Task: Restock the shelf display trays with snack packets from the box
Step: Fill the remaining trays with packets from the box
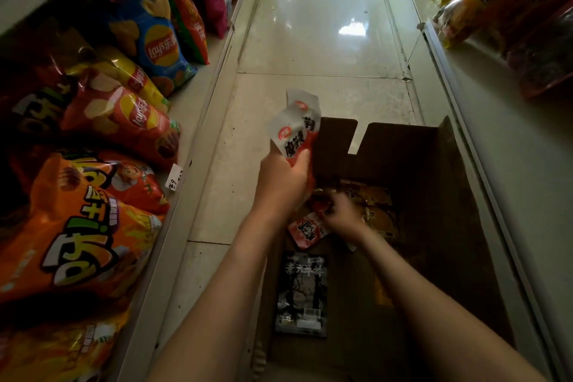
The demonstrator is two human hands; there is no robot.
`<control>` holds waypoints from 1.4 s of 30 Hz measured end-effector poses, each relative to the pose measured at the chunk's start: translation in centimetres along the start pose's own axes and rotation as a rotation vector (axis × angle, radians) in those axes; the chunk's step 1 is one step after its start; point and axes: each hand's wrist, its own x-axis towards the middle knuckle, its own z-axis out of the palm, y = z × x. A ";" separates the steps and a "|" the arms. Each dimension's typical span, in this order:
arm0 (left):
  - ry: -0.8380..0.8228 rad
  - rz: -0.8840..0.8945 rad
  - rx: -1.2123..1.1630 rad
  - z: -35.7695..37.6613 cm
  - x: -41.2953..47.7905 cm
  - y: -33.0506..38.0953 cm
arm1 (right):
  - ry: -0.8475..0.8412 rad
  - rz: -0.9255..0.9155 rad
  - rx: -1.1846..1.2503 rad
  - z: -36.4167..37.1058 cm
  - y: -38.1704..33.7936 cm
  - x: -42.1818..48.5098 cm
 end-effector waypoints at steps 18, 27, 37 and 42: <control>0.030 0.198 0.317 -0.3 -0.7 -1.8 | 0.336 -0.310 -0.988 2.0 3.8 0.5; 0.063 0.153 0.203 0.0 -0.7 -2.2 | 0.546 -0.029 0.778 -2.4 -0.8 -1.5; 0.127 -0.043 -0.167 -0.1 -2.0 -0.9 | 0.217 -0.028 0.934 -5.5 -5.2 -4.8; 0.022 -0.174 -0.397 -0.7 -2.6 0.0 | 0.143 0.084 0.570 -4.2 -2.3 -5.0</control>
